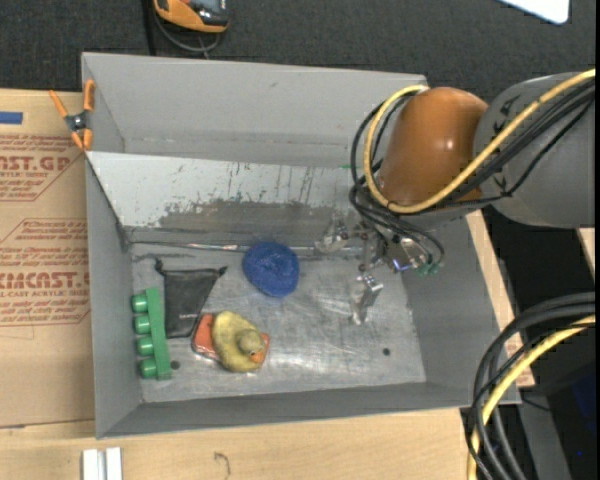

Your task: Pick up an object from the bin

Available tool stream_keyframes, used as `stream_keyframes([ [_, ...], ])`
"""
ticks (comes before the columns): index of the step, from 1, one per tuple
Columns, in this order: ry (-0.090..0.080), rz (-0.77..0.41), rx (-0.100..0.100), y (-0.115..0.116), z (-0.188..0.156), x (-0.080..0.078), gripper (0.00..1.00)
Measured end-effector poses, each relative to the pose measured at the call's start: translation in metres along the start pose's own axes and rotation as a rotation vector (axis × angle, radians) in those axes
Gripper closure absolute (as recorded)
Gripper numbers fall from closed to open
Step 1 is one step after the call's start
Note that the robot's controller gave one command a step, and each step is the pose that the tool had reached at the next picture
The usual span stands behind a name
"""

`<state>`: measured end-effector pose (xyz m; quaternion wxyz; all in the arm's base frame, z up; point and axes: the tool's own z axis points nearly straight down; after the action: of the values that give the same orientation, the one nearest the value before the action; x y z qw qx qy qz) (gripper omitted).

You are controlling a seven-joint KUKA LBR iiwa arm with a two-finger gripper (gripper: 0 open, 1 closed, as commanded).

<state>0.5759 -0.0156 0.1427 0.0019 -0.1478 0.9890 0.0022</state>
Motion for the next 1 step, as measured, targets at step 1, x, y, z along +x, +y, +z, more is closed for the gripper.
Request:
stream_keyframes([
  [1,0.002,0.004,0.008,-0.0278,-0.0138,0.0089,0.0],
])
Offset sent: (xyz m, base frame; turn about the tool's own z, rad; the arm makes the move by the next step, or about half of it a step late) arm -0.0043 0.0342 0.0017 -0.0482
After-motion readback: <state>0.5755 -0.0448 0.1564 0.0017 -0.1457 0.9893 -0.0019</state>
